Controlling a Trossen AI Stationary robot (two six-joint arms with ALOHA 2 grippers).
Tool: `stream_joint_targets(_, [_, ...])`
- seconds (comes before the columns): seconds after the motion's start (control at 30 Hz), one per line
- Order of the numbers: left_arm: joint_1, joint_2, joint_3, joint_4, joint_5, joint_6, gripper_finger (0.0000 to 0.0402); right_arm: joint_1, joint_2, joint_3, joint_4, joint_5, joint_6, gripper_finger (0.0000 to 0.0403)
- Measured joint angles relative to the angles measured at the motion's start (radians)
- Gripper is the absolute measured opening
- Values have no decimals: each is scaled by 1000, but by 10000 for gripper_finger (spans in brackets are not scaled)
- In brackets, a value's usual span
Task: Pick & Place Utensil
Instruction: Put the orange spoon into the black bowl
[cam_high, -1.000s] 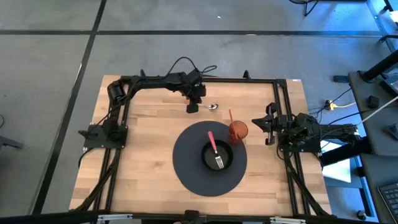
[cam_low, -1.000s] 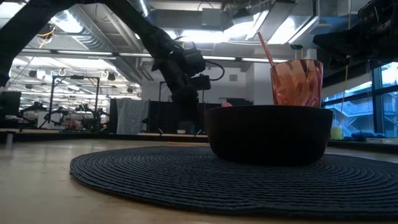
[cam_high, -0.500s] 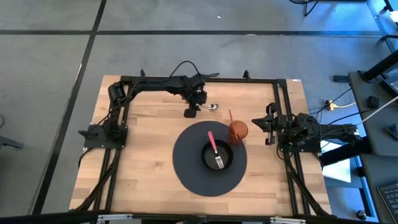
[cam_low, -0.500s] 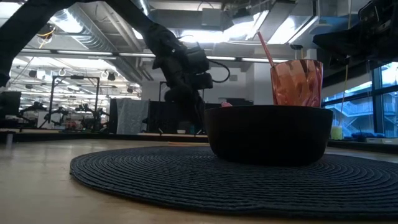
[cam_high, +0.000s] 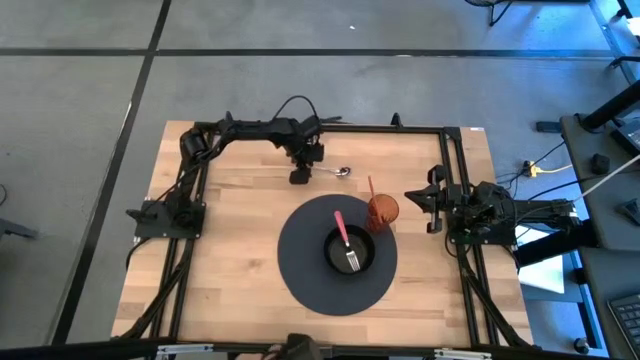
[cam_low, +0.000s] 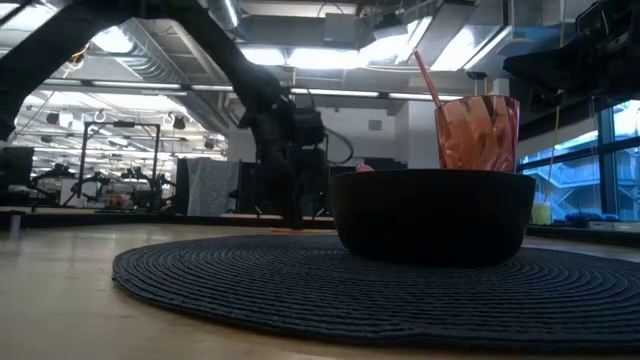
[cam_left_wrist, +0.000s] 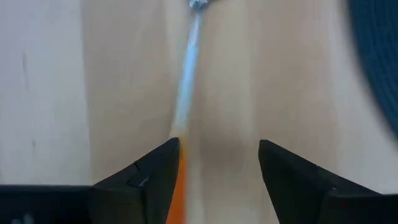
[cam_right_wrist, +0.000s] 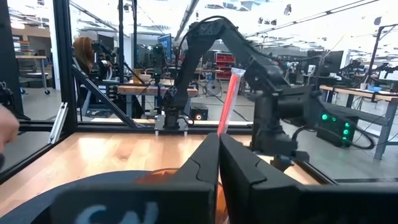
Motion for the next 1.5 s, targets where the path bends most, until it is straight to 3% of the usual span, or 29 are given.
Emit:
stream_joint_targets(0.33, [45,12,4,-57,0,-30,211,0,0,0,-2,0,-10,14])
stream_joint_targets(0.5, [45,7,-35,-143,2,-33,188,0,0,0,-2,0,2,14])
stream_joint_targets(0.9, [21,-54,-137,-148,108,-63,141,0,0,0,0,0,1,14])
stream_joint_targets(1.03, [-9,-125,-148,-109,41,-92,139,0,0,0,0,0,-2,14])
stream_joint_targets(1.23, [-83,-165,-142,19,-200,-179,139,0,0,0,1,0,-4,14])
stream_joint_targets(1.5, [-139,-104,-123,120,-254,-113,139,0,0,0,0,0,4,14])
